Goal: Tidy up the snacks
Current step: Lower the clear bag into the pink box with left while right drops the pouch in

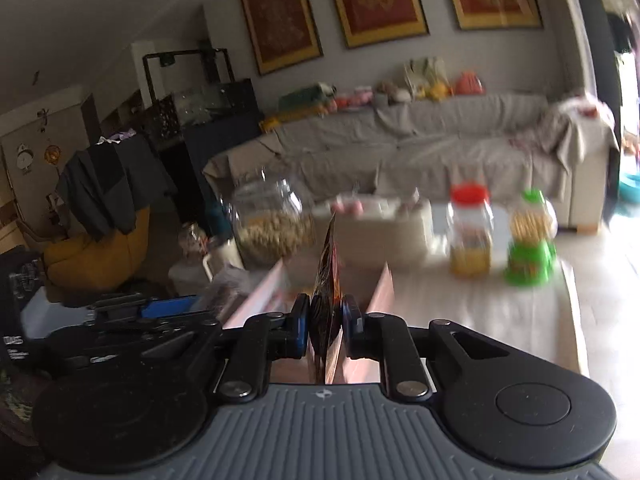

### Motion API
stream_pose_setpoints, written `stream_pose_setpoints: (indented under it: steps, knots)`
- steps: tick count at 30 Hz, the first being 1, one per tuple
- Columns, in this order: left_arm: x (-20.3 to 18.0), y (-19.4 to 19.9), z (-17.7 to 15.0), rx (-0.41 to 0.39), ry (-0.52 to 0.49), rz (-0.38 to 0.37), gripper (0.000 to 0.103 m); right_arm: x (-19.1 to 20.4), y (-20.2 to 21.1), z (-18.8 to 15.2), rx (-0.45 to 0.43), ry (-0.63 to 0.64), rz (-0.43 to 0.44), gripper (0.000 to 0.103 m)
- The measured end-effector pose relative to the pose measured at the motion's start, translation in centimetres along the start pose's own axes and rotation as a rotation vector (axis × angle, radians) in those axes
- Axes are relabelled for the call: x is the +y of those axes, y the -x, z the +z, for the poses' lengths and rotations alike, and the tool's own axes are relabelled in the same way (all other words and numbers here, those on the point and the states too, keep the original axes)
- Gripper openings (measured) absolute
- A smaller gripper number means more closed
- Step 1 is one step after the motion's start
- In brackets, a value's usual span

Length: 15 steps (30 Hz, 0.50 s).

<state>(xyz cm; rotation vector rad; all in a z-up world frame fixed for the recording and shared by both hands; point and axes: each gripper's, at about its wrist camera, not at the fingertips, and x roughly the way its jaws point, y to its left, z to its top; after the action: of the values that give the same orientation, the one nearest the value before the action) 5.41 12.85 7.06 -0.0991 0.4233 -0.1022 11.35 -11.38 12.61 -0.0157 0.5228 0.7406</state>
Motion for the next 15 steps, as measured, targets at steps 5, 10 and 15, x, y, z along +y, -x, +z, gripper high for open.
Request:
stream_pose_setpoints:
  steps: [5,10,15]
  knots:
    - [4.7,-8.6,0.2,0.108,0.190,-0.081,0.038,1.7,-4.6,3.5,-0.003,0.070,-0.032,0.017]
    - [7.1,-13.7,-2.4,0.208,0.166,0.015,0.041,1.8,-10.0,4.5,0.052,0.061,-0.032,0.016]
    - [8.4,-12.9,-3.6,0.198,0.144,0.040,0.041,2.0,-17.1,4.5,0.125,0.016,0.005,0.016]
